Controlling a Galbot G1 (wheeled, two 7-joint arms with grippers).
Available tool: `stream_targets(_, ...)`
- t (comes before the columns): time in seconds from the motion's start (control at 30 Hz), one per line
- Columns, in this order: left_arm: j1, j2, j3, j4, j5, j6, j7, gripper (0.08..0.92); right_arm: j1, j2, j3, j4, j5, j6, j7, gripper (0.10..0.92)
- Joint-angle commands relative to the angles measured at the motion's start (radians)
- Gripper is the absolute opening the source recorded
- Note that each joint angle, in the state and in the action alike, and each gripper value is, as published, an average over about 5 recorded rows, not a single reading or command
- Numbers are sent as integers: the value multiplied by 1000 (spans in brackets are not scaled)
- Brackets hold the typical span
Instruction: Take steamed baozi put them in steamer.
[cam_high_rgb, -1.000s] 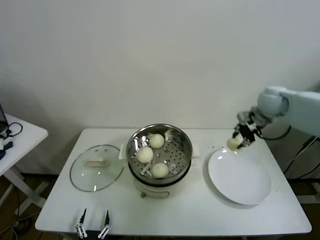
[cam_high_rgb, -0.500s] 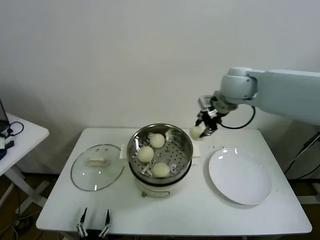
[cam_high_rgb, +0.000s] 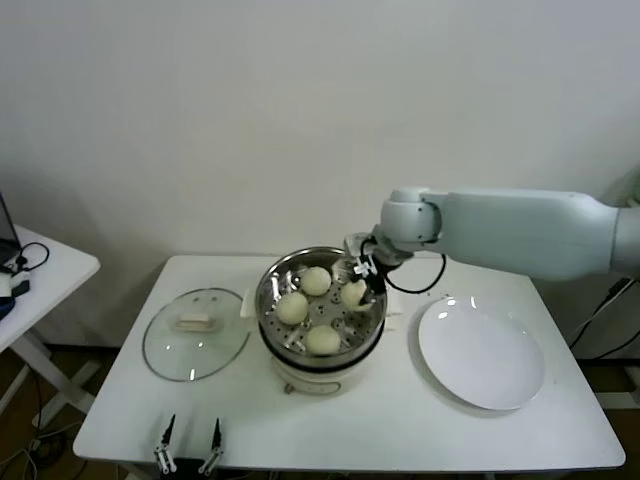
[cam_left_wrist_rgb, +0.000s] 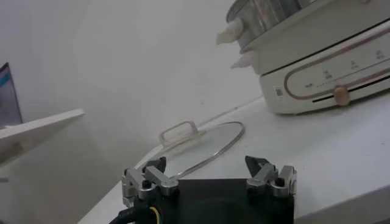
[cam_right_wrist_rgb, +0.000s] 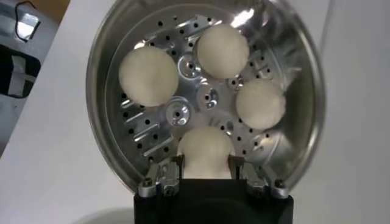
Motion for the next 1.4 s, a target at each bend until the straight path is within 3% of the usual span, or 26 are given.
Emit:
stream_targets(0.03, 1, 1, 0, 14, 4, -2, 3, 823, -154, 39, 51, -64, -68, -32, 36, 523)
stream_targets(0.23, 0, -1, -2, 12, 4, -2, 2, 823, -115, 25, 82, -66, -42, -29, 53, 568)
stream_targets(0.57, 3, -1, -2, -4, 10, 5, 6, 823, 184, -84, -12, 0, 216, 12, -82, 804)
stream_targets(0.7, 8, 1, -4, -8, 11, 4, 6, 823, 196, -190, 31, 45, 295, 9, 1, 822)
stream_targets(0.97, 3, 1, 2, -4, 12, 5, 7, 823, -260, -524, 431, 226, 143, 157, 442, 823)
stream_targets(1.17, -4, -1, 5, -8, 7, 8, 7, 823, -687, -662, 817, 275, 119, 201, 570, 823)
stream_targets(1.33, -6, -6, 8, -19, -7, 14, 8, 823, -912, -775, 920, 279, 124, 377, 659, 823)
stream_targets(1.4, -8, -8, 9, -22, -6, 17, 9, 823, -1130, -797, 1086, 269, 110, 458, 686, 823)
